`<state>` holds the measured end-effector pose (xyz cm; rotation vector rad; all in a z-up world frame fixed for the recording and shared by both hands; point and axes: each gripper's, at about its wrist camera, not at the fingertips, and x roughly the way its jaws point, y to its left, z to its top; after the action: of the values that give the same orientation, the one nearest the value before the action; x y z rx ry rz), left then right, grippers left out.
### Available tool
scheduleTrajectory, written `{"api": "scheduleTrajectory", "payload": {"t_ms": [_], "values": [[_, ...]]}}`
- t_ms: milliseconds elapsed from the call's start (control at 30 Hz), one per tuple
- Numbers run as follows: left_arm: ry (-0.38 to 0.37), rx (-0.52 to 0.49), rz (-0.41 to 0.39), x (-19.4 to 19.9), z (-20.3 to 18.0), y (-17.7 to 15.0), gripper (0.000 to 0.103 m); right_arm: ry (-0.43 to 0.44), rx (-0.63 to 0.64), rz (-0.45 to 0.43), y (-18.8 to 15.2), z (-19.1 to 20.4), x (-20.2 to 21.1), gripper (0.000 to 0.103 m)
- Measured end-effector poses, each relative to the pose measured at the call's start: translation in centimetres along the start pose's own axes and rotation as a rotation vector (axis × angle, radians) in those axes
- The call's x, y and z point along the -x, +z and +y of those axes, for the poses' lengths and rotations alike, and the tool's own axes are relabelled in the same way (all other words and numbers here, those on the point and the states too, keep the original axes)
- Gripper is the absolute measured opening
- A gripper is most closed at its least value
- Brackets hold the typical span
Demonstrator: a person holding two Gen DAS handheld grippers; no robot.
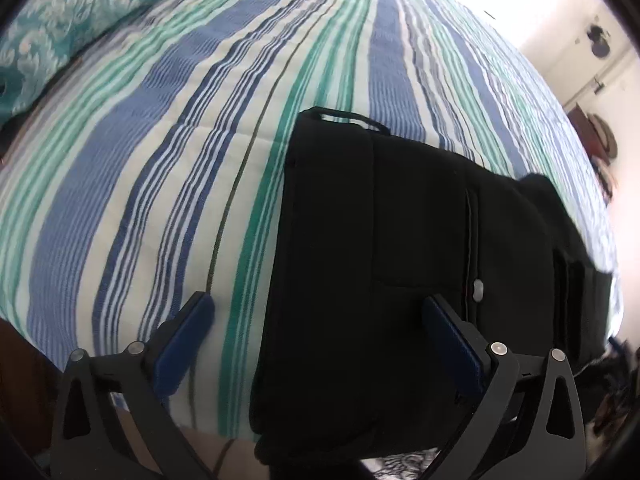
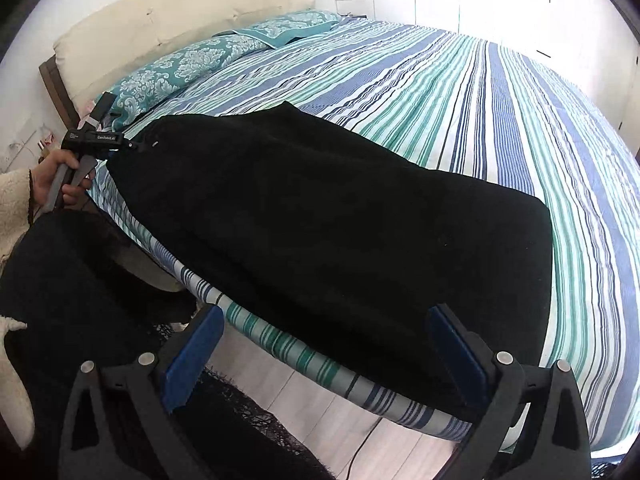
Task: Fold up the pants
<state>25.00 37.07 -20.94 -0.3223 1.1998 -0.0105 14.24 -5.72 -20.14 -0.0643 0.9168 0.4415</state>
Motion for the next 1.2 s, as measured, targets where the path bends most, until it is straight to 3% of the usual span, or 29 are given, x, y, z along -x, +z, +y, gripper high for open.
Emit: {"api": "scheduleTrajectory", "payload": {"t_ms": [100,133,167,200,267,400,433,567,800,967,1200], "values": [[0.004,0.001,0.051,-0.2,-0.2,0.6,0.102,-0.002,-0.021,0.000,-0.1,-0.3,0.0,0.101],[0.006,-0.003,0.066,-0.1,-0.4,0.5,0.092,-0.004,-0.023,-0.001,-0.1,-0.4,0.0,0.101],[-0.031,-0.012,0.076,0.2,-0.9,0.8,0.054,-0.006,-0.023,-0.002,-0.1,-0.4,0.0,0.101],[-0.071,-0.014,0.088,0.5,-1.4,1.0,0.044,-0.008,-0.022,-0.002,-0.1,-0.5,0.1,0.101],[-0.015,-0.043,0.080,1.3,-2.5,1.0,0.024,-0.010,-0.023,-0.007,-0.2,-0.6,0.2,0.101],[0.000,0.047,0.035,3.1,-3.2,0.8,0.018,-0.004,-0.040,-0.017,-0.1,-1.0,0.4,0.101],[-0.036,0.080,0.008,4.0,-3.3,0.8,0.017,-0.002,-0.046,-0.021,0.0,-1.1,0.5,0.101],[-0.309,0.195,-0.105,8.6,-4.3,0.0,0.016,0.003,-0.060,-0.069,0.4,-1.7,1.6,0.101],[-0.500,0.290,-0.157,11.2,-8.9,-2.7,0.015,0.020,-0.172,-0.142,0.5,-4.7,3.2,0.101],[-0.630,0.269,-0.162,12.1,-14.5,-3.7,0.015,0.021,-0.256,-0.223,0.4,-7.6,5.5,0.101],[-0.713,0.156,-0.118,11.2,-24.2,-3.7,0.015,0.008,-0.385,-0.333,-0.5,-11.9,8.6,0.101]]}}
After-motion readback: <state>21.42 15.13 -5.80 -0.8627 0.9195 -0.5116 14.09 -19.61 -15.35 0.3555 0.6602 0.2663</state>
